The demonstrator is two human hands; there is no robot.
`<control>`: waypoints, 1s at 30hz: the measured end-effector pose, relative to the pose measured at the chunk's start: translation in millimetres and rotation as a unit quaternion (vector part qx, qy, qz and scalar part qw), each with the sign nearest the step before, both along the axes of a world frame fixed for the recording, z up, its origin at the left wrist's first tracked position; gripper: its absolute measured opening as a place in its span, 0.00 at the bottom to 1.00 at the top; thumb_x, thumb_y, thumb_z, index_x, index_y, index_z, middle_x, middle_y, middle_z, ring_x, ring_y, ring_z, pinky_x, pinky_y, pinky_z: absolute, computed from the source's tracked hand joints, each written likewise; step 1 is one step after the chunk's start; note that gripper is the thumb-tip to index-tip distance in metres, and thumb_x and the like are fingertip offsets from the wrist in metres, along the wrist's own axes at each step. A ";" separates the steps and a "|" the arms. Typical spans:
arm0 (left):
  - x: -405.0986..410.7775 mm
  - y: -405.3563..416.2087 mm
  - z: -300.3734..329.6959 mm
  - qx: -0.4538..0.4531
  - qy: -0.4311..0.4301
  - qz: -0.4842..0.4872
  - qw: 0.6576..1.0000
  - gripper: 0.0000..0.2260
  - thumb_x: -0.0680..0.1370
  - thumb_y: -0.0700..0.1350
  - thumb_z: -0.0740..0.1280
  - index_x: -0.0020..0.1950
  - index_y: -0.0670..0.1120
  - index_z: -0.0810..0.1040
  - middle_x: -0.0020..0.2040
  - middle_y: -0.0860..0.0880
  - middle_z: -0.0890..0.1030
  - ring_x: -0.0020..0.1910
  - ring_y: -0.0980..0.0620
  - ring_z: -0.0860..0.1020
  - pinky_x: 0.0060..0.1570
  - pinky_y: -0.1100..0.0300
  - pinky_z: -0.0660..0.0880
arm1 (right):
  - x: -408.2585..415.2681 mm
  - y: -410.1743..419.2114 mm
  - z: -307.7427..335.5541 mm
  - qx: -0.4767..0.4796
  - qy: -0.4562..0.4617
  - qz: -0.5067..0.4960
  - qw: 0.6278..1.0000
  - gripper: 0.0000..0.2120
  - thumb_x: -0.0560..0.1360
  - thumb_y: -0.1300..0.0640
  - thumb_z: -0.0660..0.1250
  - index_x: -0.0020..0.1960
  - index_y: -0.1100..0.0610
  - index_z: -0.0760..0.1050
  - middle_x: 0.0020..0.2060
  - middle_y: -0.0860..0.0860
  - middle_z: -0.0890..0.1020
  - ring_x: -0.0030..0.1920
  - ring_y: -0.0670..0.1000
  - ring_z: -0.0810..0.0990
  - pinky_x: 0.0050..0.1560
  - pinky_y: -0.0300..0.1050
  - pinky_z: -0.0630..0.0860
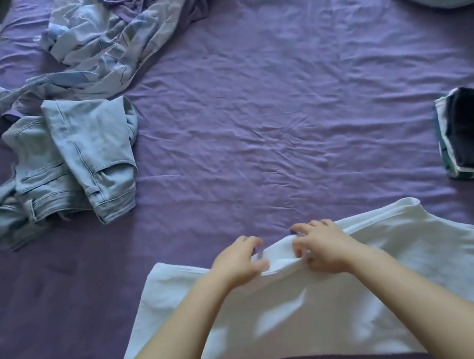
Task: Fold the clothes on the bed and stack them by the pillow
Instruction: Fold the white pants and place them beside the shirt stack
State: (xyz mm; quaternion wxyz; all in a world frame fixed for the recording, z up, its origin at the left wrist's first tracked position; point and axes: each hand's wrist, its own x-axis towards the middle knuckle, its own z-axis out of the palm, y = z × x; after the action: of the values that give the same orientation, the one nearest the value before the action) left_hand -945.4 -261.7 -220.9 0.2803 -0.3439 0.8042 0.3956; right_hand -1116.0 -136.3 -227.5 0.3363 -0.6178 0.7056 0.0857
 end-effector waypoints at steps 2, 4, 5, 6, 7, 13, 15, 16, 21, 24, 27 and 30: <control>-13.2 -15.7 -1.8 0.026 -0.011 -0.048 0.998 0.29 0.72 0.55 0.69 0.72 0.57 0.64 0.58 0.54 0.74 0.57 0.54 0.74 0.54 0.60 0.70 | -4.7 -5.0 4.6 -0.001 -0.001 0.004 1.000 0.15 0.72 0.55 0.62 0.56 0.42 0.75 0.64 0.44 0.71 0.62 0.50 0.67 0.55 0.44 0.57; -31.9 -22.1 -1.5 0.079 0.010 -0.081 0.994 0.30 0.70 0.51 0.72 0.71 0.60 0.65 0.50 0.53 0.73 0.49 0.56 0.73 0.45 0.63 0.70 | -10.3 -3.9 6.1 0.004 -0.014 0.009 1.000 0.15 0.73 0.55 0.61 0.56 0.43 0.77 0.58 0.44 0.74 0.59 0.50 0.67 0.50 0.43 0.54; -42.9 -22.3 -1.2 0.131 0.027 -0.079 0.988 0.27 0.70 0.48 0.72 0.67 0.60 0.70 0.48 0.52 0.72 0.47 0.56 0.71 0.43 0.63 0.70 | -12.5 -2.7 8.0 0.004 -0.032 0.004 0.999 0.14 0.73 0.55 0.61 0.55 0.43 0.78 0.56 0.45 0.74 0.57 0.50 0.67 0.49 0.42 0.55; -53.8 -20.2 -1.5 0.194 0.045 -0.063 0.978 0.21 0.70 0.46 0.73 0.61 0.58 0.75 0.48 0.52 0.72 0.47 0.56 0.71 0.44 0.63 0.70 | -14.6 -1.1 9.8 0.004 -0.060 -0.007 0.998 0.14 0.72 0.56 0.62 0.54 0.45 0.78 0.53 0.45 0.74 0.54 0.50 0.67 0.49 0.41 0.58; -63.6 -16.3 -0.9 0.259 0.051 -0.038 0.964 0.16 0.69 0.44 0.73 0.55 0.54 0.78 0.47 0.52 0.73 0.47 0.56 0.72 0.46 0.63 0.69 | -17.0 1.1 13.2 0.011 -0.098 -0.028 0.995 0.13 0.71 0.57 0.63 0.53 0.46 0.79 0.50 0.44 0.73 0.52 0.49 0.67 0.49 0.40 0.62; -81.2 -5.2 -7.6 0.403 -0.022 0.010 0.915 0.18 0.64 0.50 0.75 0.51 0.51 0.76 0.49 0.50 0.78 0.46 0.51 0.75 0.49 0.54 0.69 | -28.8 11.6 28.5 0.065 -0.187 -0.096 0.975 0.14 0.70 0.63 0.63 0.52 0.52 0.80 0.50 0.44 0.75 0.48 0.43 0.72 0.45 0.31 0.67; -80.7 -9.8 -4.3 0.353 -0.042 -0.020 0.934 0.15 0.68 0.51 0.74 0.53 0.54 0.77 0.51 0.52 0.78 0.48 0.52 0.77 0.51 0.54 0.72 | -28.8 13.0 27.7 0.059 -0.191 -0.108 0.974 0.13 0.70 0.63 0.63 0.51 0.52 0.80 0.52 0.46 0.77 0.48 0.43 0.72 0.44 0.29 0.66; -79.6 -13.1 -2.1 0.314 -0.053 -0.043 0.947 0.14 0.70 0.51 0.72 0.54 0.53 0.78 0.51 0.53 0.78 0.48 0.52 0.77 0.51 0.56 0.73 | -28.8 13.7 27.0 0.055 -0.194 -0.116 0.973 0.12 0.70 0.63 0.64 0.50 0.53 0.80 0.51 0.47 0.76 0.48 0.44 0.72 0.44 0.30 0.66; -57.7 -34.9 13.1 0.203 -0.173 -0.105 0.958 0.04 0.74 0.46 0.65 0.42 0.47 0.77 0.38 0.49 0.77 0.34 0.49 0.75 0.39 0.59 0.74 | -28.9 16.7 25.9 0.024 -0.220 -0.148 0.964 0.08 0.69 0.64 0.64 0.41 0.52 0.77 0.46 0.45 0.74 0.45 0.44 0.73 0.40 0.27 0.66; -46.4 -47.6 20.5 0.185 -0.238 -0.173 0.938 0.03 0.74 0.46 0.65 0.45 0.47 0.76 0.35 0.51 0.75 0.31 0.52 0.73 0.34 0.62 0.72 | -26.7 17.7 24.8 0.016 -0.227 -0.163 0.960 0.11 0.70 0.64 0.64 0.39 0.47 0.74 0.45 0.44 0.74 0.44 0.44 0.73 0.40 0.28 0.66; -39.9 -56.5 36.2 0.157 -0.326 -0.226 0.904 0.05 0.72 0.49 0.66 0.42 0.48 0.76 0.33 0.49 0.73 0.27 0.50 0.69 0.31 0.62 0.68 | -25.8 17.3 20.2 0.005 -0.227 -0.188 0.956 0.13 0.69 0.64 0.64 0.38 0.46 0.75 0.42 0.43 0.73 0.43 0.45 0.74 0.41 0.32 0.68; -43.1 -52.0 52.5 -0.017 -0.342 -0.367 0.865 0.04 0.73 0.45 0.64 0.38 0.49 0.73 0.34 0.49 0.71 0.25 0.50 0.67 0.32 0.63 0.65 | -25.1 14.2 9.9 -0.017 -0.189 -0.212 0.959 0.11 0.70 0.64 0.64 0.43 0.50 0.79 0.43 0.44 0.74 0.45 0.48 0.76 0.42 0.36 0.69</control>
State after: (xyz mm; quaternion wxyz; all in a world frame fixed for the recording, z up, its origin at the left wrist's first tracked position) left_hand -988.5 -313.7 -168.4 0.6570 -0.1422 0.7325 0.1073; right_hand -1141.1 -122.2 -217.6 0.4638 -0.4643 0.7452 -0.1182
